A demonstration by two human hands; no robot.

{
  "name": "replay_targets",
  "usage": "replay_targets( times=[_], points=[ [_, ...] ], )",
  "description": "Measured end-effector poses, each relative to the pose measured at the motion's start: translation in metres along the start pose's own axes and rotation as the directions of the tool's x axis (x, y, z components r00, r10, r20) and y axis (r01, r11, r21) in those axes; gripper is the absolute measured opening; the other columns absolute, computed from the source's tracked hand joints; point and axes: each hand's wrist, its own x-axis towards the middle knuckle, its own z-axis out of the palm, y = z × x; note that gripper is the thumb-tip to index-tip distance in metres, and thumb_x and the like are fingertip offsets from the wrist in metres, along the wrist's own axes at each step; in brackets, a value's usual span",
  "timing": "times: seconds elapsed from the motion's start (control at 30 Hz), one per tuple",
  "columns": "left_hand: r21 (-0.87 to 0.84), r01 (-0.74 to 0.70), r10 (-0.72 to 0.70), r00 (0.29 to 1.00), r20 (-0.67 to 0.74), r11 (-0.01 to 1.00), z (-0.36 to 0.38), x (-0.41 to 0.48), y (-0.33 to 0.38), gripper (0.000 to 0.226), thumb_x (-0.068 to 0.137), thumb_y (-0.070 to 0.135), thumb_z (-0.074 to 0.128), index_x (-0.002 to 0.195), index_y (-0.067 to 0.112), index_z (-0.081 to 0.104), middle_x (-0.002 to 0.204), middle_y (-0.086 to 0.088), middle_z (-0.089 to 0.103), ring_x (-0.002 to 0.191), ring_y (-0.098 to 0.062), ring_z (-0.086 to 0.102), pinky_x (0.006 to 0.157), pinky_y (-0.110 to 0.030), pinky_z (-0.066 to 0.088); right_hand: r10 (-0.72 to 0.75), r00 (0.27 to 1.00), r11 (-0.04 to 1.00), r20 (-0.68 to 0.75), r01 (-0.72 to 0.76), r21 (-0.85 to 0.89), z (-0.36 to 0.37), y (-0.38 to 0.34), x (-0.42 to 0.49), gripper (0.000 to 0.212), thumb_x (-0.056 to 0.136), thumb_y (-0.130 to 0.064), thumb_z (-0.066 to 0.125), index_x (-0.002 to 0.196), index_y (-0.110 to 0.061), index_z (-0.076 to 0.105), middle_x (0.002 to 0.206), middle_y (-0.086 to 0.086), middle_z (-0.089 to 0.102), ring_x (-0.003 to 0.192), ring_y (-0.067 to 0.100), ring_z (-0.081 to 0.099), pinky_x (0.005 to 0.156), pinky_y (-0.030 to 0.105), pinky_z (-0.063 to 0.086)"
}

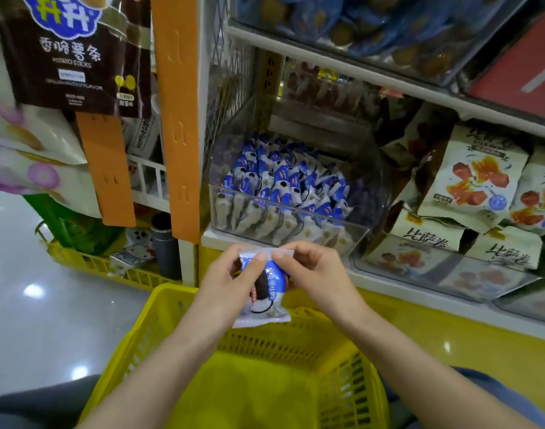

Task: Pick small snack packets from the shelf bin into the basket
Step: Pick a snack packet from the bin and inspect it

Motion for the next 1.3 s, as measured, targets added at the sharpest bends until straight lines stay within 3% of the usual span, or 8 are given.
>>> replay_targets(
  times=[0.2, 0.33, 0.5, 0.63, 0.87, 1.03, 1.17, 1.3],
  points=[
    [0.049, 0.08, -0.075, 0.992, -0.099, 0.996, 0.002, 0.002, -0.008, 0.024, 0.094, 0.015, 0.05, 0.071, 0.008, 0.054, 0.062, -0.002, 0.052, 0.057, -0.008, 0.05, 0.049, -0.017, 0.039, -0.372, 0.925, 0.755, 0.071, 0.347, -0.556, -0.002, 0.008, -0.009, 0.003, 0.085, -0.018, 0.066, 0.084, -0.016, 0.067, 0.077, -0.009, 0.057, 0.069, 0.0, 0.052, 0.065, 0.014, 0.043],
    [0.006, 0.108, -0.108, 0.991, -0.079, 0.994, 0.003, 0.002, -0.012, 0.025, 0.093, 0.018, 0.051, 0.069, 0.014, 0.056, 0.056, 0.005, 0.055, 0.052, -0.004, 0.051, 0.044, -0.012, 0.038, -0.435, 0.894, 0.68, 0.106, 0.403, -0.613, -0.004, 0.009, -0.013, 0.007, 0.087, -0.021, 0.064, 0.086, -0.014, 0.066, 0.08, -0.004, 0.059, 0.072, 0.004, 0.053, 0.065, 0.015, 0.043],
    [-0.035, 0.175, -0.175, 0.985, 0.001, 0.984, 0.002, 0.0, -0.011, 0.023, 0.082, 0.017, 0.067, 0.101, 0.013, 0.057, 0.089, -0.004, 0.07, 0.067, -0.007, 0.067, 0.06, -0.019, 0.052, -0.102, 0.975, 0.982, -0.199, 0.066, -0.178, -0.008, 0.01, -0.005, 0.016, 0.091, -0.012, 0.057, 0.076, -0.018, 0.057, 0.072, 0.0, 0.063, 0.06, 0.003, 0.058, 0.056, 0.019, 0.05],
    [-0.068, 0.095, -0.101, 0.992, -0.078, 0.993, -0.002, 0.001, -0.01, 0.024, 0.082, 0.009, 0.067, 0.104, 0.014, 0.059, 0.094, -0.002, 0.071, 0.073, -0.006, 0.068, 0.064, -0.018, 0.054, 0.191, 0.95, 0.972, -0.246, -0.147, 0.186, -0.013, 0.01, -0.001, 0.01, 0.094, -0.009, 0.05, 0.085, -0.011, 0.053, 0.087, 0.014, 0.065, 0.063, 0.007, 0.064, 0.058, 0.017, 0.054],
    [0.079, -0.071, 0.091, 0.954, -0.285, 0.994, -0.014, 0.011, -0.015, 0.02, 0.091, 0.012, 0.056, 0.075, 0.022, 0.064, 0.064, 0.013, 0.066, 0.064, 0.0, 0.06, 0.063, -0.014, 0.053, 0.326, 0.941, 0.945, 0.089, -0.326, -0.016, -0.005, 0.01, -0.011, 0.025, 0.09, -0.001, 0.055, 0.11, -0.008, 0.043, 0.087, 0.01, 0.065, 0.067, 0.01, 0.062, 0.063, 0.021, 0.055],
    [0.468, -0.251, 0.368, 0.913, -0.175, 0.847, -0.016, 0.005, -0.013, 0.026, 0.088, 0.017, 0.06, 0.07, 0.035, 0.057, 0.065, 0.017, 0.06, 0.065, 0.01, 0.055, 0.056, -0.004, 0.039, 0.055, 0.994, 0.889, 0.096, -0.005, -0.457, 0.003, 0.013, -0.014, 0.061, 0.081, -0.019, 0.07, 0.134, -0.019, 0.04, 0.124, -0.008, 0.053, 0.112, 0.006, 0.051, 0.098, 0.024, 0.043],
    [0.585, -0.344, 0.441, 0.897, -0.026, 0.734, -0.009, -0.002, -0.012, 0.023, 0.086, 0.016, 0.063, 0.072, 0.034, 0.057, 0.068, 0.02, 0.061, 0.076, 0.015, 0.055, 0.063, -0.001, 0.037, -0.14, 0.99, 0.93, 0.007, 0.134, -0.342, 0.002, 0.01, -0.014, 0.013, 0.085, -0.023, 0.065, 0.096, -0.03, 0.061, 0.081, -0.016, 0.064, 0.08, -0.003, 0.06, 0.074, 0.011, 0.047],
    [0.531, -0.307, 0.388, 0.921, -0.043, 0.789, -0.007, -0.001, -0.014, 0.021, 0.086, 0.016, 0.063, 0.072, 0.031, 0.059, 0.065, 0.021, 0.061, 0.073, 0.016, 0.056, 0.06, -0.001, 0.037, -0.228, 0.974, 0.89, -0.01, 0.204, -0.407, -0.001, 0.011, -0.013, 0.008, 0.086, -0.021, 0.064, 0.08, -0.026, 0.063, 0.074, -0.012, 0.063, 0.072, -0.002, 0.057, 0.068, 0.015, 0.046]
  ],
)
